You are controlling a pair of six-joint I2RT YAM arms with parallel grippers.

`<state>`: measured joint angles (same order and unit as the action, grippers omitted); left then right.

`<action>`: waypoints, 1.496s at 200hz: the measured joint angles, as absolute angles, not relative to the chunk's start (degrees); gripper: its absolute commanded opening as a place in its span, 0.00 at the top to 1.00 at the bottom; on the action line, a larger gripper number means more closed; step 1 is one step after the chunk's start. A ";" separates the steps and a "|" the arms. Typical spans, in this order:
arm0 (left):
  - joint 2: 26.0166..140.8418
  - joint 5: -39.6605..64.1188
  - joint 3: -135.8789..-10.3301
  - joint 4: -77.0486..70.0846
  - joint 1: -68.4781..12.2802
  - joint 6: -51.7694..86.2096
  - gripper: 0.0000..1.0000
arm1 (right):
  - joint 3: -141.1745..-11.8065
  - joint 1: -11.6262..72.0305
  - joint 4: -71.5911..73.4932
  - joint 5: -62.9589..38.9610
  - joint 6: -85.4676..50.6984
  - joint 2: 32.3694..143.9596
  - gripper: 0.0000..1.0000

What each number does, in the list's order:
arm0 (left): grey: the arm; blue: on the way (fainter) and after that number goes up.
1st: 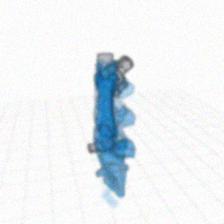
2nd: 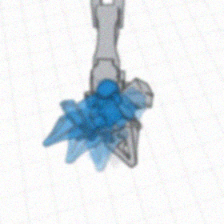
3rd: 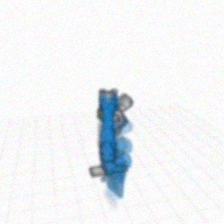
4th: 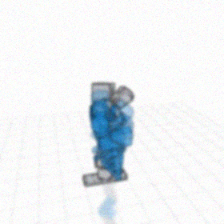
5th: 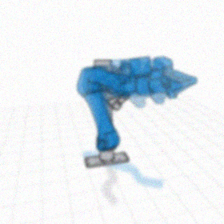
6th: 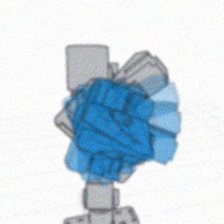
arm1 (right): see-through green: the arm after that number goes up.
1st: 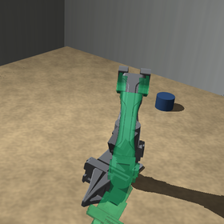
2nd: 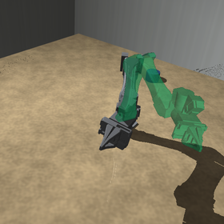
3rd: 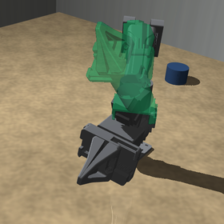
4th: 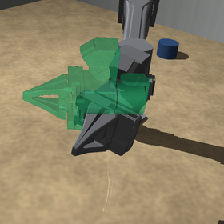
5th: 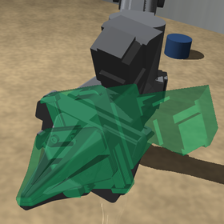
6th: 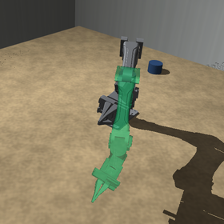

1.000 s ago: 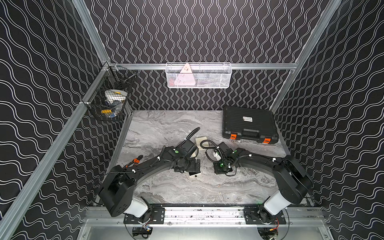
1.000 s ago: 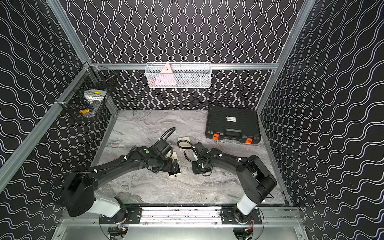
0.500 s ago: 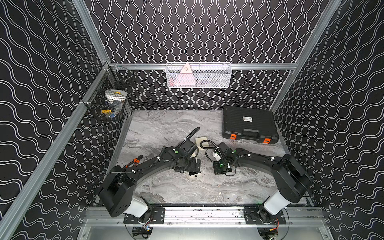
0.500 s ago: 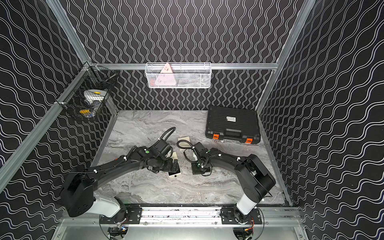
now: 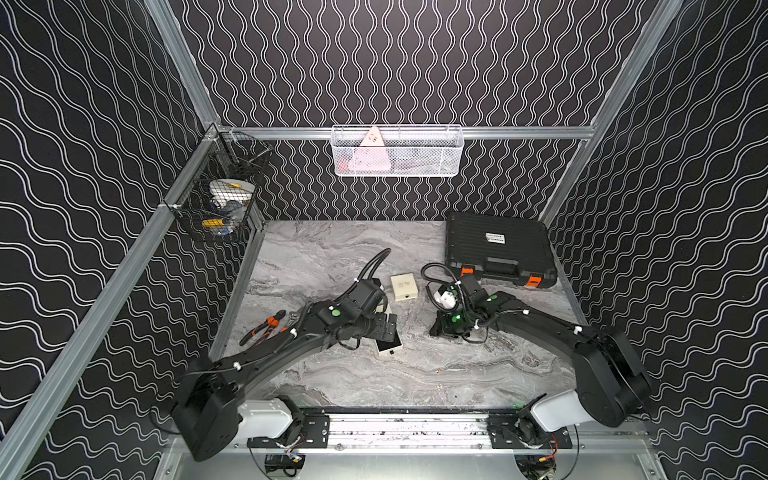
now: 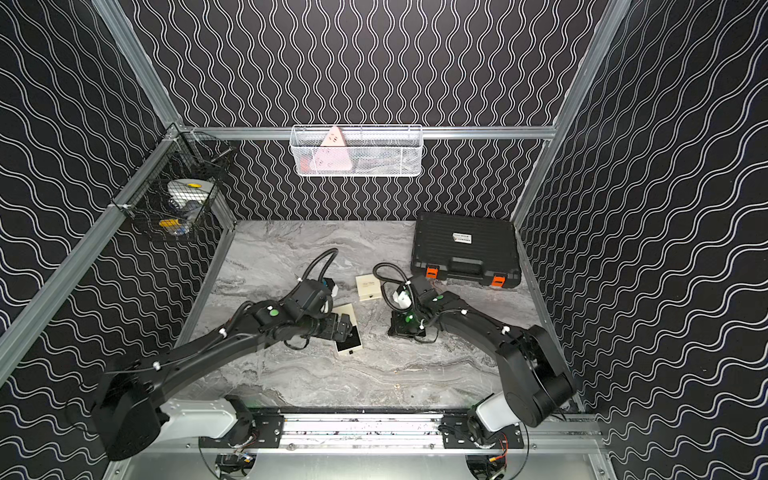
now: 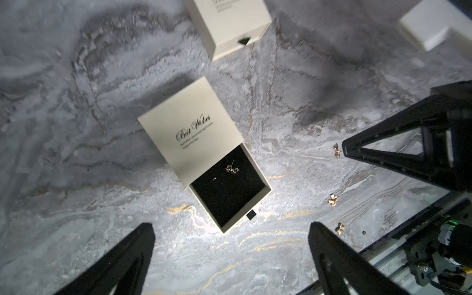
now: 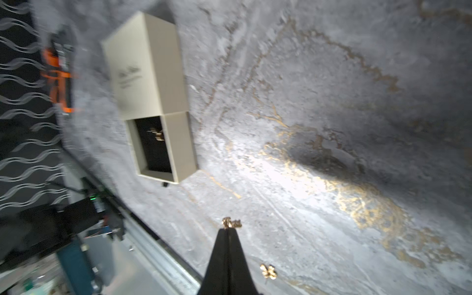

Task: Place the earrings into the drawer-style jewelry box
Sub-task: Pick up the earring from the center of the board.

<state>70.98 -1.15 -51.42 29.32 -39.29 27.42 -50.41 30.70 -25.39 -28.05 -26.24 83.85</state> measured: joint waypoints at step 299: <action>55.18 16.01 -41.71 5.45 -39.24 -2.02 0.02 | -50.39 27.29 -9.02 -60.58 -39.79 75.50 1.00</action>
<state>55.18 16.01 -41.71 5.45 -39.24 -2.02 -50.39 27.29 -9.02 -60.58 -39.79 75.50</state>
